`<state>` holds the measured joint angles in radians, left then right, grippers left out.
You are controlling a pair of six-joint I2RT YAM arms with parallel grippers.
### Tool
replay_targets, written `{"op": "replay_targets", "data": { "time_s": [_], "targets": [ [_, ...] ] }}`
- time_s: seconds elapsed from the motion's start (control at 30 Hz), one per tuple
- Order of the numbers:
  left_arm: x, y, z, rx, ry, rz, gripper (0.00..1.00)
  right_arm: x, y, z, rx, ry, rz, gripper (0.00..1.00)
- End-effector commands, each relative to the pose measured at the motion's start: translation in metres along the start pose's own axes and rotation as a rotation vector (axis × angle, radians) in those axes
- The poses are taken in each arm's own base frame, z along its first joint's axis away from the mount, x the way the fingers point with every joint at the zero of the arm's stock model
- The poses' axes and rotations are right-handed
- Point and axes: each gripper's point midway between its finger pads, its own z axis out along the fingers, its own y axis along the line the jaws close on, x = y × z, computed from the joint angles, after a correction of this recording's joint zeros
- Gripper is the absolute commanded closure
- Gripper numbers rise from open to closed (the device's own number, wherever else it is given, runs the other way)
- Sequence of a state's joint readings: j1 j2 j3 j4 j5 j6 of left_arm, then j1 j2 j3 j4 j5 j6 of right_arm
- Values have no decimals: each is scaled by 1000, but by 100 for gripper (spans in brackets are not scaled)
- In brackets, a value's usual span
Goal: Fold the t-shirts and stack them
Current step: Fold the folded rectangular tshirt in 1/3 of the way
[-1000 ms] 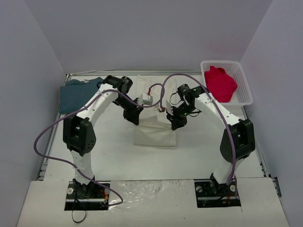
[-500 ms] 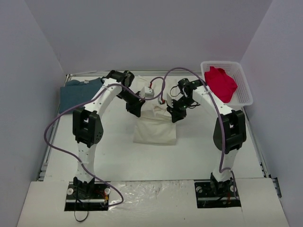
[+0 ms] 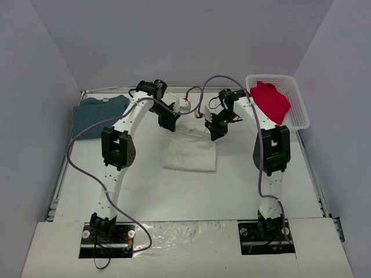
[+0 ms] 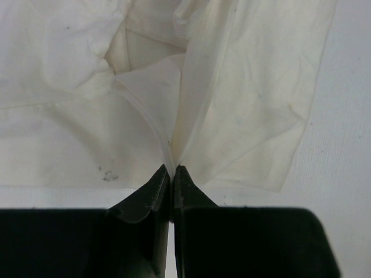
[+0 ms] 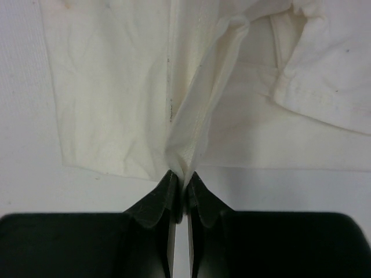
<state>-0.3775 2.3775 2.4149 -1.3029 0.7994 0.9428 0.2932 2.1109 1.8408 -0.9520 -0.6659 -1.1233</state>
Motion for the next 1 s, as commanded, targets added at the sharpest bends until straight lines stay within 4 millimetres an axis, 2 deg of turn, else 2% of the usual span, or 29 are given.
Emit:
{"op": "replay_targets", "data": {
  "time_s": [0.0,0.13,0.2,0.27,0.3,0.33,0.4,0.43,0.53,0.6,0.63,0.67,0.7,0.73,0.77,0.8,0.83,0.87,0.9,0.93,0.97],
  "targets": [
    [27,-63,-28,175,152,-94,98,16,2,0,-33,76,97,100],
    [36,-63,-30,187,155,-106,98,11,-7,4,-29,62,108,100],
    [41,-63,-30,193,159,-111,95,9,-13,7,-20,51,110,89],
    [46,-61,-29,189,172,-127,71,10,-15,11,-24,52,131,72],
    [47,-59,-29,182,175,-129,44,10,-17,11,-21,52,135,60],
    [47,-58,-29,176,175,-126,36,11,-16,11,-20,52,143,45],
    [45,-53,-31,144,170,-113,25,11,-19,10,-1,50,145,35],
    [43,-49,-33,122,166,-113,20,14,-17,10,-1,54,151,34],
    [30,-47,-45,67,136,-101,18,14,-20,1,37,62,165,33],
    [21,-54,-52,60,112,-105,18,10,-21,-12,78,48,172,31],
    [11,-61,-63,31,92,-88,18,8,-17,-15,84,39,179,28],
    [8,-65,-68,13,81,-103,18,1,-17,-30,123,8,165,27],
    [15,-65,-62,4,83,-112,18,-1,-15,-35,132,-5,163,26],
    [7,-74,-78,-53,71,-79,19,-4,-11,-40,141,-18,168,26],
    [9,-77,-82,-88,71,-89,19,-8,-4,-49,161,-36,166,25],
    [27,-75,-68,-115,103,-91,18,-8,-1,-53,177,-39,178,25],
    [20,-86,-83,-180,83,-53,17,-7,3,-58,199,-43,219,24],
    [12,-80,-82,-253,51,-9,13,-3,8,-63,234,-35,233,24],
    [37,-93,-64,-235,95,-31,11,1,11,-68,249,-36,257,23],
    [37,-99,-79,-334,113,11,10,2,16,-75,268,-51,299,22],
    [26,-97,-73,-399,88,73,5,13,19,-74,270,-40,353,21]
  ]
}}
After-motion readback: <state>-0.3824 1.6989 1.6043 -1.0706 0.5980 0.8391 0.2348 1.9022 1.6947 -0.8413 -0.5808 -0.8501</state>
